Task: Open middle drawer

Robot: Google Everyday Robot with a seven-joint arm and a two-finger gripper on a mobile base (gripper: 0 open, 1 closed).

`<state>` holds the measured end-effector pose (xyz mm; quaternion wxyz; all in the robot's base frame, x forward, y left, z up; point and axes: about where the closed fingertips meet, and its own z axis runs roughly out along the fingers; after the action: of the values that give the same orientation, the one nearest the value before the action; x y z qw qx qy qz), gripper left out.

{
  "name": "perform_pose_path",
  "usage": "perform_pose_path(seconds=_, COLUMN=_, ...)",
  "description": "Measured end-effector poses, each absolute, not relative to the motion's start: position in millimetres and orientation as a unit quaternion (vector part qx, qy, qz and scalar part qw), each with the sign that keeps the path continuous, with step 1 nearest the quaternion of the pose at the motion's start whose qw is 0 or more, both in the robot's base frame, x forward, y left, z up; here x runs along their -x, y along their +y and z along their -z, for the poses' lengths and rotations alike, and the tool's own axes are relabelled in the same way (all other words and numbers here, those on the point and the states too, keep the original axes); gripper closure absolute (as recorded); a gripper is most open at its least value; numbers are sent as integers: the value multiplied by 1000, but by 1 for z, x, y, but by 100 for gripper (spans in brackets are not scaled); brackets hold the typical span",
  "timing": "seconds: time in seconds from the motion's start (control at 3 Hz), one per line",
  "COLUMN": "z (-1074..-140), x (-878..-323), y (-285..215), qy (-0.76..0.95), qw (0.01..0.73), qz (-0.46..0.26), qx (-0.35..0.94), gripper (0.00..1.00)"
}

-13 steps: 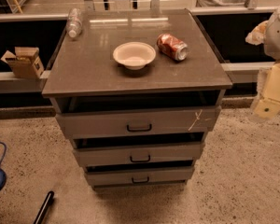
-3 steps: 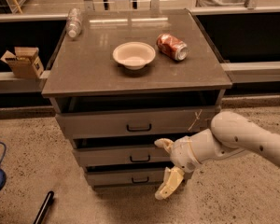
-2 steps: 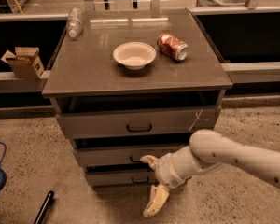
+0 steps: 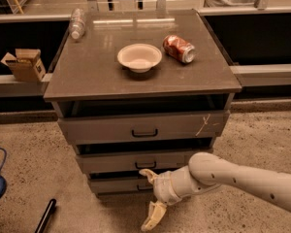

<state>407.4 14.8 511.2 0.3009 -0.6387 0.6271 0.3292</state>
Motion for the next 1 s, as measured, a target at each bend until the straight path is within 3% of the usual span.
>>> perform_pose_path(seconds=1.0, z=-490, x=-481, y=-16, qy=626, qw=364, qz=-281, qx=630, gripper=0)
